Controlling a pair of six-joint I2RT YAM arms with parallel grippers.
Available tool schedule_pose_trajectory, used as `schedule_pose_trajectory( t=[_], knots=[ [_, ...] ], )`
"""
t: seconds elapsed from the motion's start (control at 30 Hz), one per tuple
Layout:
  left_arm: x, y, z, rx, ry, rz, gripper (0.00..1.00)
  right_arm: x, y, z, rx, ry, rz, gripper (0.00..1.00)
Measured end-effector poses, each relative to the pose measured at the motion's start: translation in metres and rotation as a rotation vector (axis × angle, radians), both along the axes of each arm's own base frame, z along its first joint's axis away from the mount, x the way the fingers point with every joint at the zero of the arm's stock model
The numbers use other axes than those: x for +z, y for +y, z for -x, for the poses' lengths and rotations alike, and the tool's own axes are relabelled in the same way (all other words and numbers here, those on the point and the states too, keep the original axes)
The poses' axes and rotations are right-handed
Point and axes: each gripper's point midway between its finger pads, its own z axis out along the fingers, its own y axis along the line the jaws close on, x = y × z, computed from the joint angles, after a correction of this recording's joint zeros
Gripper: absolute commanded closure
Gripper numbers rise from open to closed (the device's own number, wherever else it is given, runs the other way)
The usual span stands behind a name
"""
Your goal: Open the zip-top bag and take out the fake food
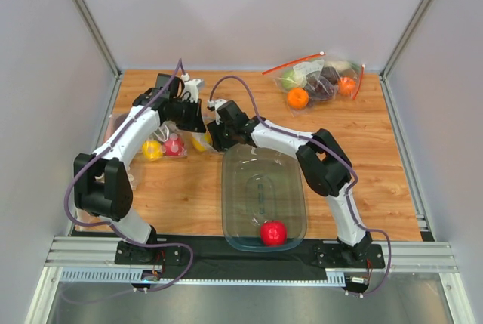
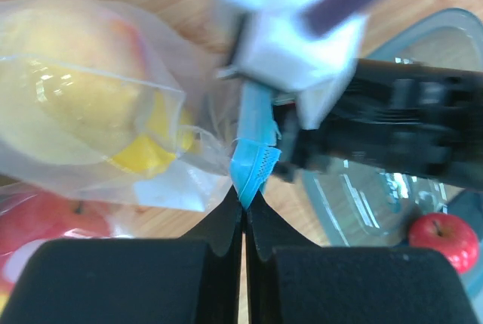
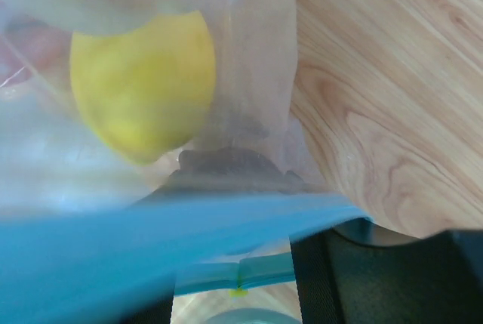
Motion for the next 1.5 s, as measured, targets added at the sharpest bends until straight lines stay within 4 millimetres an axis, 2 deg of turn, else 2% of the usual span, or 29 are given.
schedule_pose_trajectory(
  t=[0.2, 0.43, 0.77, 0.9, 1.1, 1.5],
  knots=[
    [-0.003, 0.015, -0.008, 0.040, -0.022, -0.049, 1.00, 0.030, -0.010, -0.002, -0.053, -0.031, -0.043, 0.80],
    [-0.002, 0.018, -0.011, 0.048, -0.033, -0.066, 1.00, 0.061, -0.014, -0.012, -0.107, -0.083, -0.097, 0.79],
    [-0.003, 0.019, -0.011, 0.049, -0.033, -0.070, 1.00, 0.081, -0.019, -0.016, -0.167, -0.062, -0.225, 0.79],
    [-0.005, 0.019, -0.012, 0.049, -0.027, -0.071, 1.00, 0.097, -0.019, -0.013, -0.163, -0.048, -0.295, 0.78],
    [-0.008, 0.019, -0.012, 0.048, -0.020, -0.073, 1.00, 0.122, -0.008, -0.010, -0.122, -0.028, -0.405, 0.78],
    [-0.010, 0.019, -0.012, 0.050, -0.014, -0.076, 1.00, 0.114, 0.003, 0.025, 0.011, 0.132, -0.489, 0.77]
  ],
)
